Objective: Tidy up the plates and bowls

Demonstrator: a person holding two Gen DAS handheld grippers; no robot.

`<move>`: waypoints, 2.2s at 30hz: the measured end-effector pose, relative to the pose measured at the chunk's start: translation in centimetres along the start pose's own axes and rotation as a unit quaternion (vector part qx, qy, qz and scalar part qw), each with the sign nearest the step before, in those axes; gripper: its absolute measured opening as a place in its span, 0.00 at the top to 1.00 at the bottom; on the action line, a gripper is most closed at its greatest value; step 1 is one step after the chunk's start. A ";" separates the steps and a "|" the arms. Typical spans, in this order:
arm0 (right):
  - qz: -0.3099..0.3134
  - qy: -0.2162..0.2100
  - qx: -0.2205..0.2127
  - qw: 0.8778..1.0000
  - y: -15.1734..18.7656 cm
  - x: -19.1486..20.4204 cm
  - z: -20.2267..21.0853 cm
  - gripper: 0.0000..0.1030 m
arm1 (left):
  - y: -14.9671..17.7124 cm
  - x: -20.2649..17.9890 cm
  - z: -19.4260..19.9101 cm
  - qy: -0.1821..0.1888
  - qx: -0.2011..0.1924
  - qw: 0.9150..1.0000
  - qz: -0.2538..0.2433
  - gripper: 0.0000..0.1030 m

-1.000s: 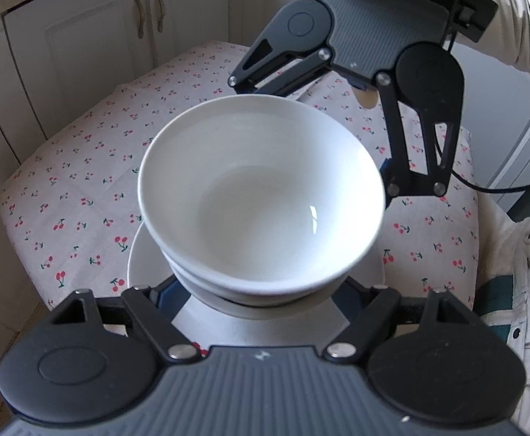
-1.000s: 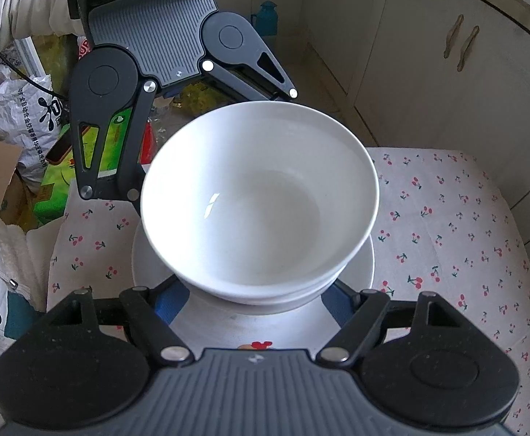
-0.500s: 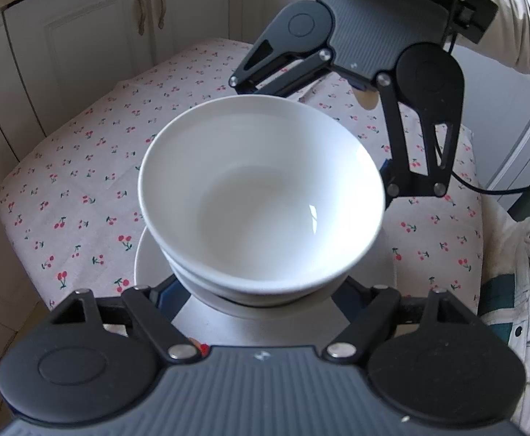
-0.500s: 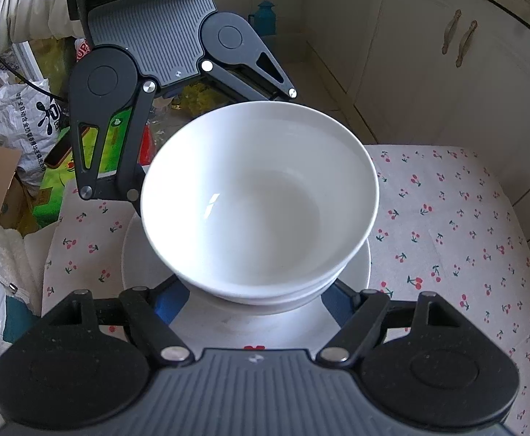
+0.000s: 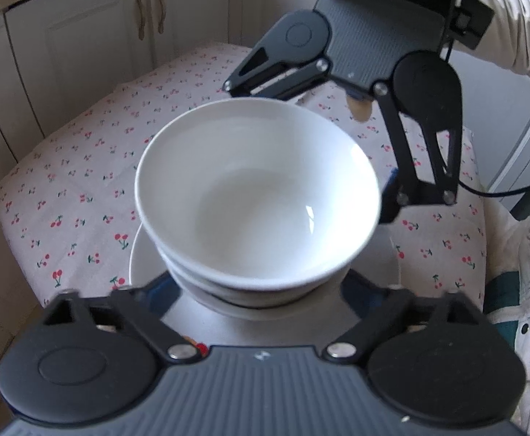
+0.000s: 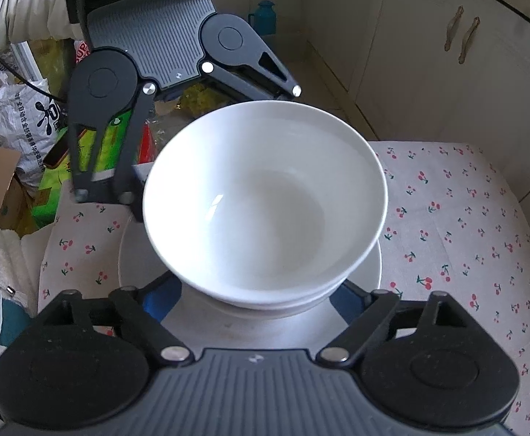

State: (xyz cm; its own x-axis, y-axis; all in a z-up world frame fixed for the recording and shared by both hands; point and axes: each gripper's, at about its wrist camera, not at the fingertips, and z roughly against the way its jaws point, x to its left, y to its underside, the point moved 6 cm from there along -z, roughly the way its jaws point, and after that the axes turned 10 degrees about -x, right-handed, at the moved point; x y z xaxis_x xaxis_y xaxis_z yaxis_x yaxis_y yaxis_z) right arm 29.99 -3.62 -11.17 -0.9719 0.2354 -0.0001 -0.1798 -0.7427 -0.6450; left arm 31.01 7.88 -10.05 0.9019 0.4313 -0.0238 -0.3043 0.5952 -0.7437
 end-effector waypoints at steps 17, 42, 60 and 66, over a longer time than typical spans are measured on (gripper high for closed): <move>-0.043 0.145 -0.030 0.988 2.3 2.1 5.8 0.00 | 0.9 -4.2 6.6 -0.144 -0.068 0.987 0.008 0.02; -0.450 0.380 -0.127 0.798 7.2 10.8 11.7 0.00 | -0.3 -15.3 10.0 -0.463 -0.124 0.834 0.272 0.01; -0.390 0.441 -0.133 0.798 4.9 15.1 14.3 0.00 | -1.1 -17.8 12.5 -0.502 -0.113 0.811 0.280 0.01; -0.381 0.450 -0.131 0.797 4.4 15.0 14.3 0.00 | -0.9 -17.5 12.5 -0.502 -0.111 0.805 0.295 0.01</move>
State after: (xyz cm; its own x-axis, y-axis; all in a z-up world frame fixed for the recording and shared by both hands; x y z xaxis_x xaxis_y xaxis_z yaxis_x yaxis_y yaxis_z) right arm 12.47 -12.29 -3.09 -0.0707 0.9975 -0.0033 -0.5129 -0.0392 -0.8576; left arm 11.62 8.30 -0.63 -0.1166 0.9918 0.0529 -0.4258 -0.0018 -0.9048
